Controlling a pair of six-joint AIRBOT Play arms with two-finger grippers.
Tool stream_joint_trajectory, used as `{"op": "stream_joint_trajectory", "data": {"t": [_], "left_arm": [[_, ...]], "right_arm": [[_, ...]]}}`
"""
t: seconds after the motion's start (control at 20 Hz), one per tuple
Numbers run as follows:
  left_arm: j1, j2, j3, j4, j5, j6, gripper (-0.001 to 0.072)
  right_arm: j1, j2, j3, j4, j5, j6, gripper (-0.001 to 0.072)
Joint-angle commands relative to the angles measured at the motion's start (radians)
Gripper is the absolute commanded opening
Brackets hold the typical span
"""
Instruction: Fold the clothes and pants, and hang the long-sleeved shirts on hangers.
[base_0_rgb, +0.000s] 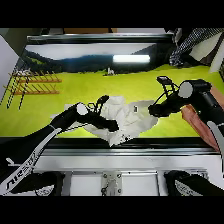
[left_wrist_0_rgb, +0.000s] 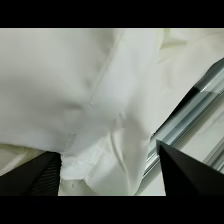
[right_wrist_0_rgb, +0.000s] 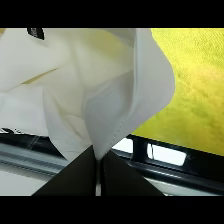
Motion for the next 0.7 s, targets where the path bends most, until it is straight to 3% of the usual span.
{"op": "stream_joint_trajectory", "data": {"t": [0.0, 0.05, 0.1, 0.15, 0.35, 0.65], "left_arm": [[-0.017, 0.0, 0.005, -0.007, 0.025, -0.011, 0.0604], [-0.016, 0.0, 0.005, -0.003, 0.034, -0.023, 0.0395], [-0.012, 0.0, 0.005, -0.003, 0.051, -0.025, 0.0051], [-0.002, 0.0, 0.006, -0.006, 0.067, -0.026, 0.0015], [0.124, 0.056, 0.161, 0.008, -0.037, -0.034, 0.0013], [0.255, 0.319, 0.652, 0.002, -0.137, -0.037, 0.0014]], "right_arm": [[0.001, -0.003, 0.0, 0.004, 0.0, 0.003, 0.0015], [0.001, -0.003, 0.0, 0.004, 0.0, 0.003, 0.0014], [0.001, -0.003, 0.0, 0.003, 0.0, 0.004, 0.0014], [0.001, -0.003, 0.0, 0.003, -0.001, 0.003, 0.0014], [0.0, 0.011, 0.078, -0.074, 0.025, -0.012, 0.0014], [0.0, 0.044, 0.629, -0.066, 0.095, -0.035, 0.0013]]}}
